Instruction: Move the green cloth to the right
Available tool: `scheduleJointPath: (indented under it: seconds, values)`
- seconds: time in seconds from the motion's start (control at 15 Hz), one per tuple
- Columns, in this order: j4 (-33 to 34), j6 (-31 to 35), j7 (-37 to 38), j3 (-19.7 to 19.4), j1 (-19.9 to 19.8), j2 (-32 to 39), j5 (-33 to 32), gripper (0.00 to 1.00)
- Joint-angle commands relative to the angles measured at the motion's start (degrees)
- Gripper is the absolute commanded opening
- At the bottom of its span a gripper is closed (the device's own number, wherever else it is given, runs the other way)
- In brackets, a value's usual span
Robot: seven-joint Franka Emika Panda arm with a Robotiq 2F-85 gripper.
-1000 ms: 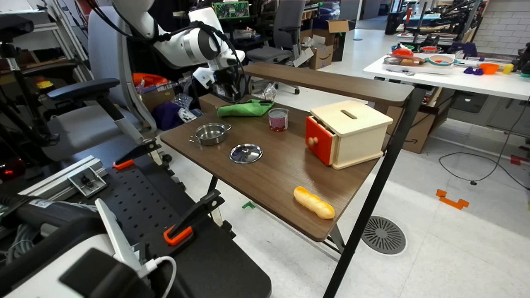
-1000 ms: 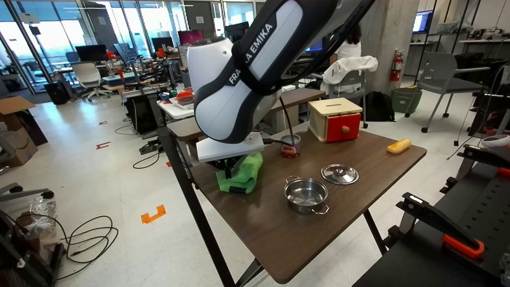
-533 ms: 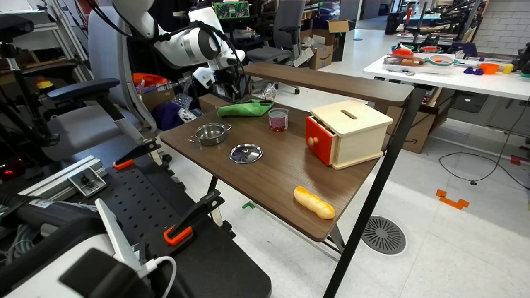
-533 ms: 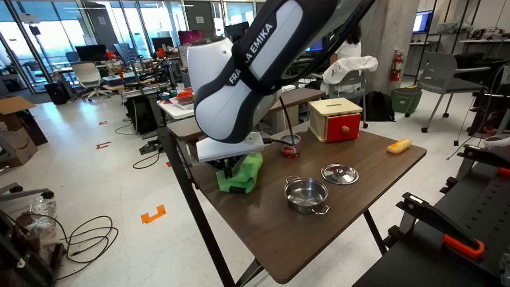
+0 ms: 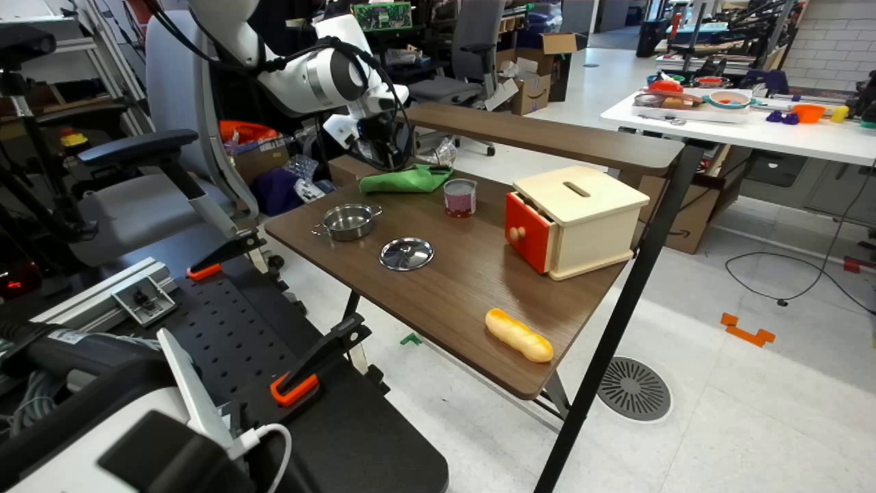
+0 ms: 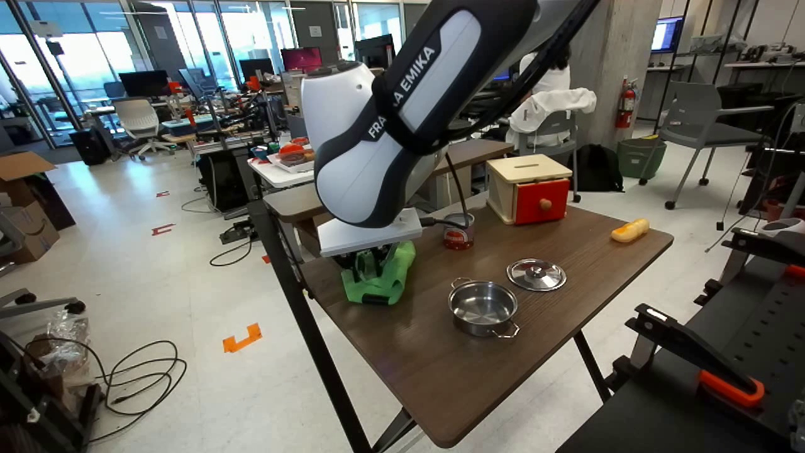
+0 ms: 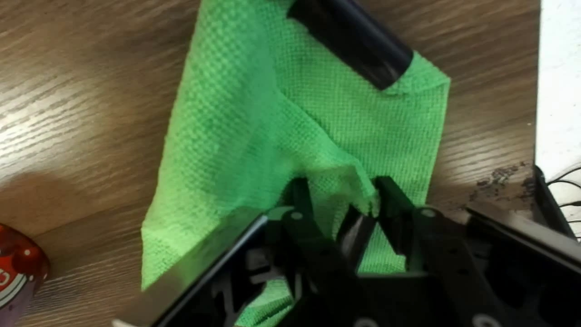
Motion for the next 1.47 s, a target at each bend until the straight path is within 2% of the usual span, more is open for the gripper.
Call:
scheduleJointPath:
  seconds: [0.0, 0.07, 0.13, 0.47, 0.67, 0.87, 1.4]
  values:
    - [2.9, -1.7, -0.1, -0.6, 0.3, 1.8, -0.4, 0.1]
    - [2.9, -1.8, -0.1, -0.6, 0.2, 1.7, -0.4, 0.01]
    - [2.7, -1.7, -0.1, -0.7, 0.2, 1.5, -0.5, 0.0]
    - [-0.7, -1.2, -0.7, -0.2, 0.2, -1.4, -0.3, 0.01]
    - [-5.0, 0.5, -1.4, 0.2, 0.1, -5.0, -0.2, 0.01]
    - [-11.2, 2.1, -2.0, 0.0, 0.2, -10.4, -0.5, 0.01]
    - [-32.7, 9.2, -5.6, 0.4, -1.2, -27.9, -0.7, 0.01]
